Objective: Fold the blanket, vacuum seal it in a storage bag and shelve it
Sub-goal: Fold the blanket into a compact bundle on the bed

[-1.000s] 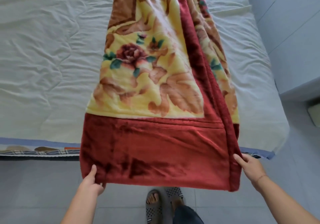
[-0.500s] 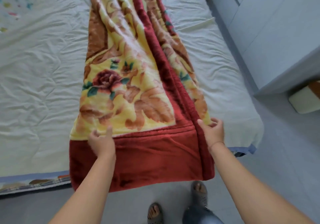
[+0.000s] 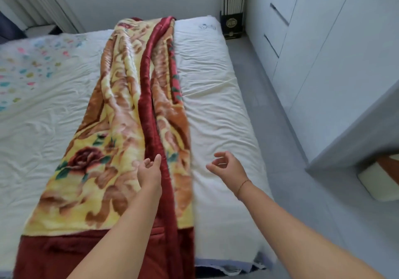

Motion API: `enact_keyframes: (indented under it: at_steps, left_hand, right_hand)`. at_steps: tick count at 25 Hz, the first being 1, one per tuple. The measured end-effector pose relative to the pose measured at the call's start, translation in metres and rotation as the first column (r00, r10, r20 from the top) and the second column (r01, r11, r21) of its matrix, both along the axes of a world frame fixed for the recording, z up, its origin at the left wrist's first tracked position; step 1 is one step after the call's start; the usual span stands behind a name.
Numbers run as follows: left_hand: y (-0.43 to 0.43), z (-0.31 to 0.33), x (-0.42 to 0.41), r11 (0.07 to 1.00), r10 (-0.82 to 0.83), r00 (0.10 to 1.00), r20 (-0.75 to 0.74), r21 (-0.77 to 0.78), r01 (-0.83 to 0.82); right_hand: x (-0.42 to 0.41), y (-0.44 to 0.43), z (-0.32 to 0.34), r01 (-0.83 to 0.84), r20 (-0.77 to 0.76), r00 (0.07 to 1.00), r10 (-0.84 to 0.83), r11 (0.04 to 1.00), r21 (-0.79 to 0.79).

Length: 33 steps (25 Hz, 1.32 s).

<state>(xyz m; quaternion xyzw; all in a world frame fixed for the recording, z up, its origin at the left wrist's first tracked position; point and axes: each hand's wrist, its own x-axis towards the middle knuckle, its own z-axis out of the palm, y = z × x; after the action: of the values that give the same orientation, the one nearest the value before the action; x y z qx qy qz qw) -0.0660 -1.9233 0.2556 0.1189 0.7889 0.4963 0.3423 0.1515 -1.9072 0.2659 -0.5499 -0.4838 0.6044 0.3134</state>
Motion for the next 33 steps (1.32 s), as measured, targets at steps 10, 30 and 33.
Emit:
enact_keyframes:
  at_steps: [10,30,33]
  left_hand:
    - [0.149,-0.005,0.140,0.995,0.096,0.994,0.061,0.036,-0.098]
    - [0.552,0.055,0.062,0.835,0.514,0.806,0.295,0.045,-0.549]
    - [0.581,0.058,0.028,0.777,0.584,0.745,0.321,0.045,-0.628]
  right_hand:
    - [0.114,0.192,0.032,-0.213,0.086,0.975,0.205,0.972,0.102]
    - [-0.014,0.692,0.089,-0.630,0.042,0.776,0.629,0.772,0.079]
    - [-0.067,0.736,0.089,-0.704,0.056,0.710,0.702,0.707,0.061]
